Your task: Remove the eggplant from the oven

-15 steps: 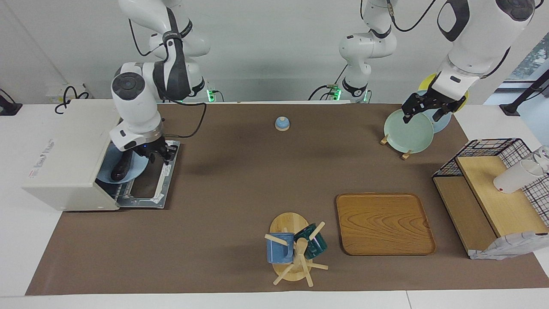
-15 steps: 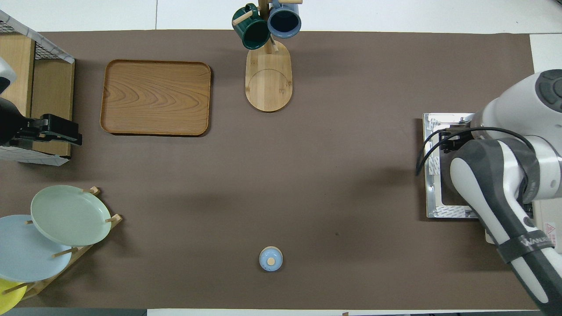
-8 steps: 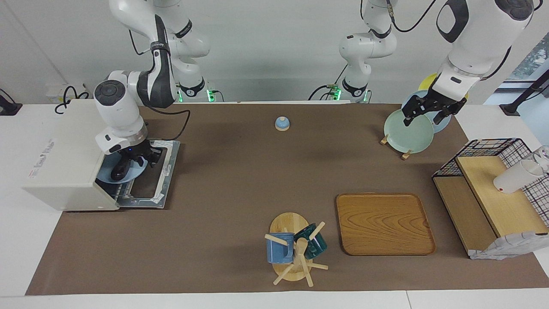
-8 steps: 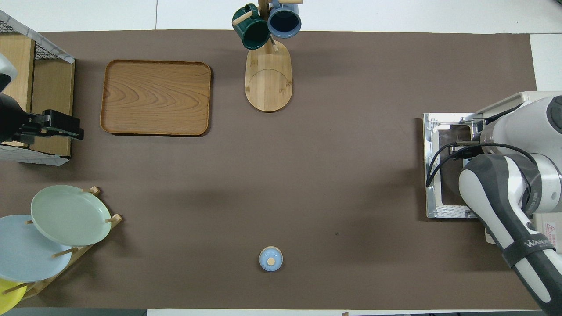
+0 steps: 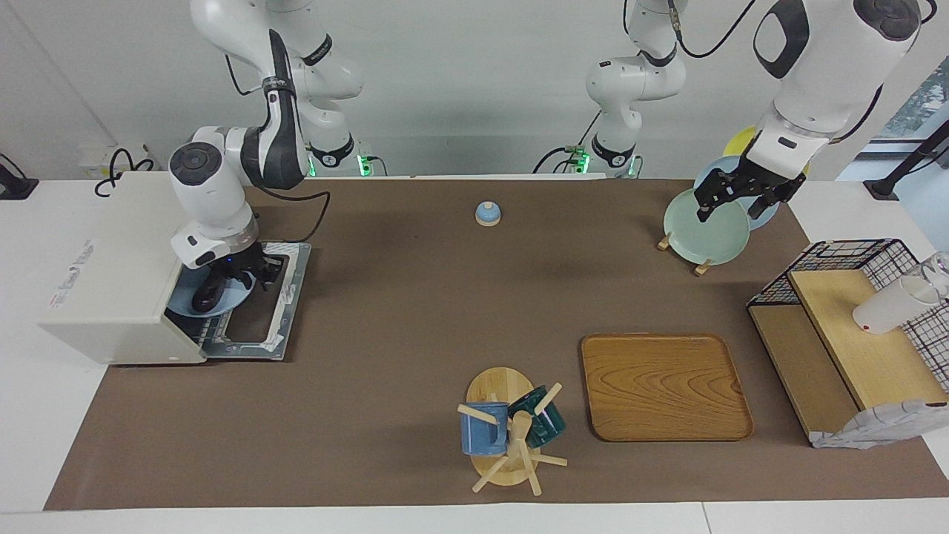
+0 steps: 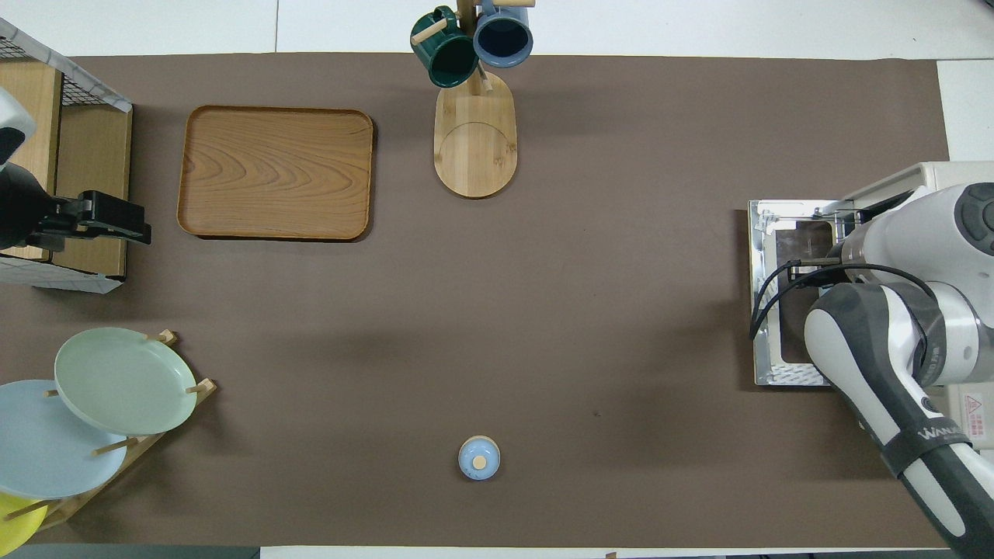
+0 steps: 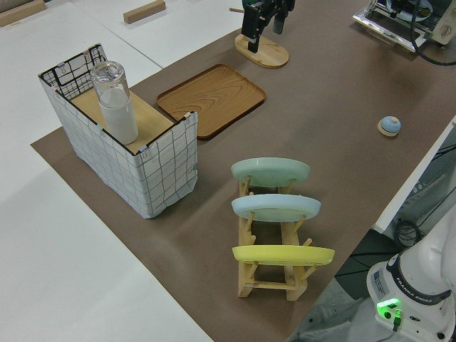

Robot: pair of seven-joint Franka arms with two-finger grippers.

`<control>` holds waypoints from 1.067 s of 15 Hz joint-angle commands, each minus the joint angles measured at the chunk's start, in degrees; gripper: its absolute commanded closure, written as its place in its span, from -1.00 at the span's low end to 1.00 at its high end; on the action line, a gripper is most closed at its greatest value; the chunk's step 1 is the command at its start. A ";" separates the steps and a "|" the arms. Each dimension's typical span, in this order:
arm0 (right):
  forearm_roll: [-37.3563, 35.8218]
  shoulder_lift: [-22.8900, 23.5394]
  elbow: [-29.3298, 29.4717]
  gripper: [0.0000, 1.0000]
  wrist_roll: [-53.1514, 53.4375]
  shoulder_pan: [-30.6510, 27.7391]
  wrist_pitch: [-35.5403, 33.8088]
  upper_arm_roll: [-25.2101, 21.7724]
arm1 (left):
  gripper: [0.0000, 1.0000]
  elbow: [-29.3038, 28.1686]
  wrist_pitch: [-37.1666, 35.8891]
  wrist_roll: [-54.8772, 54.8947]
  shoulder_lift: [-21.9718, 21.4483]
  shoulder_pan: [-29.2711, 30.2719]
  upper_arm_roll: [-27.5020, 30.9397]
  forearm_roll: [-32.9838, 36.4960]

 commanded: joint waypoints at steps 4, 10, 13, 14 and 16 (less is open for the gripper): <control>-3.37 -1.13 0.70 1.00 -2.23 1.04 -0.69 0.67 | -1.00 -0.91 1.19 0.12 -0.39 0.46 -0.27 -0.94; -5.06 2.48 14.51 1.00 3.48 11.49 -14.59 0.67 | -1.00 -0.91 1.54 0.12 -0.39 0.28 -0.27 -0.94; -5.06 2.92 17.05 1.00 7.95 15.72 -15.55 0.76 | -1.00 -0.91 2.07 0.03 -0.31 0.02 -0.27 -0.94; -4.88 4.23 19.50 1.00 9.80 17.38 -17.13 0.94 | -1.00 -0.91 2.16 0.03 -0.13 -0.07 -0.27 -0.94; -4.18 5.47 24.86 1.00 15.15 21.77 -21.60 1.03 | -1.00 -0.82 2.42 0.03 0.04 -0.07 -0.27 -0.94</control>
